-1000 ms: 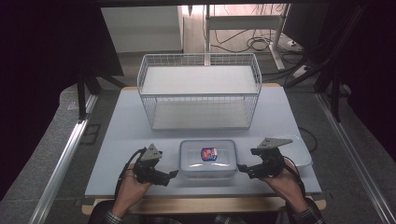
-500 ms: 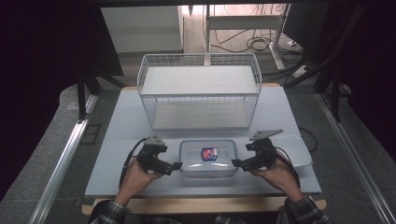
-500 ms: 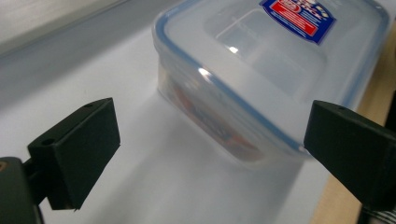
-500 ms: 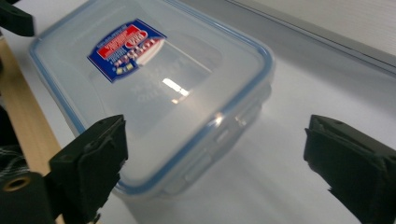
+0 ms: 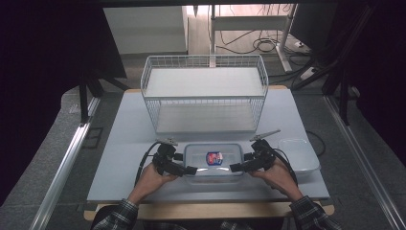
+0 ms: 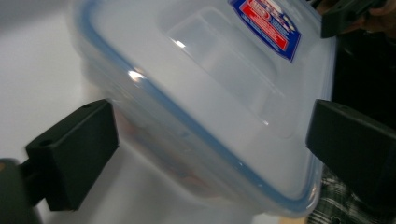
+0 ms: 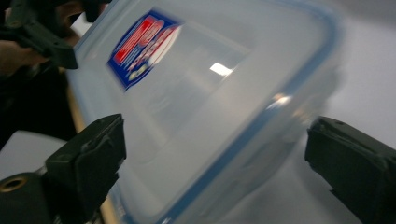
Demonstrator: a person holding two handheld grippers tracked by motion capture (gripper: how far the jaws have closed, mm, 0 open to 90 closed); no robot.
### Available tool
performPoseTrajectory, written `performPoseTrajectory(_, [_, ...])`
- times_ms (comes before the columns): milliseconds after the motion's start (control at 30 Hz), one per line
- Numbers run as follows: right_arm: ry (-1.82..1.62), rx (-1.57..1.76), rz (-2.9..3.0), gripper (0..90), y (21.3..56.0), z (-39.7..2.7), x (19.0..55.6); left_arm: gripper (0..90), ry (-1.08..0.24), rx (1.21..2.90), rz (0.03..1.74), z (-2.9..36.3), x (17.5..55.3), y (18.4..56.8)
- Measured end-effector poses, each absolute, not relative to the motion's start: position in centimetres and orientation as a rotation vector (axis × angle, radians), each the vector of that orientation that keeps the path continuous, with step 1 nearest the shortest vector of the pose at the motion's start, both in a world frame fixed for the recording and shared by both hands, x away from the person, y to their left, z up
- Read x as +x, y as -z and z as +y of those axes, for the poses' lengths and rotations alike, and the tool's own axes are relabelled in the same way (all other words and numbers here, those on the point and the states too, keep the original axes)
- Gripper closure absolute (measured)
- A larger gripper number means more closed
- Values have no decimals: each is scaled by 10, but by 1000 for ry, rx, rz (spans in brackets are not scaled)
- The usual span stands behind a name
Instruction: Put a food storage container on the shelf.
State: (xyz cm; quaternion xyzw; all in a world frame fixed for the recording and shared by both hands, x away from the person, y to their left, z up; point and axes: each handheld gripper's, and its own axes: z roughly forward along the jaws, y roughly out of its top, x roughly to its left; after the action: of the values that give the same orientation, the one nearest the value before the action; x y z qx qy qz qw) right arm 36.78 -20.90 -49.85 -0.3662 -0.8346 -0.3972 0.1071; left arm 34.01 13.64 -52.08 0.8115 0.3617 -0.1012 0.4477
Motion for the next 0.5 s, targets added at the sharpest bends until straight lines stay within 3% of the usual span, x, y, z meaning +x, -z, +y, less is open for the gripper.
performPoseTrajectory(100, [1162,-1088,-2465,97,497,-208,365,29,283,2005,906,141,337,519])
performPoseTrajectory(300, [1145,-1116,-2376,230,495,-220,363,204,331,1944,953,152,326,518])
performPoseTrajectory(433, [1186,-1105,-2350,375,490,-230,357,369,332,1885,984,160,319,514])
performPoseTrajectory(500, [1200,-1128,-2318,400,490,-233,355,397,335,1853,1016,160,317,514])
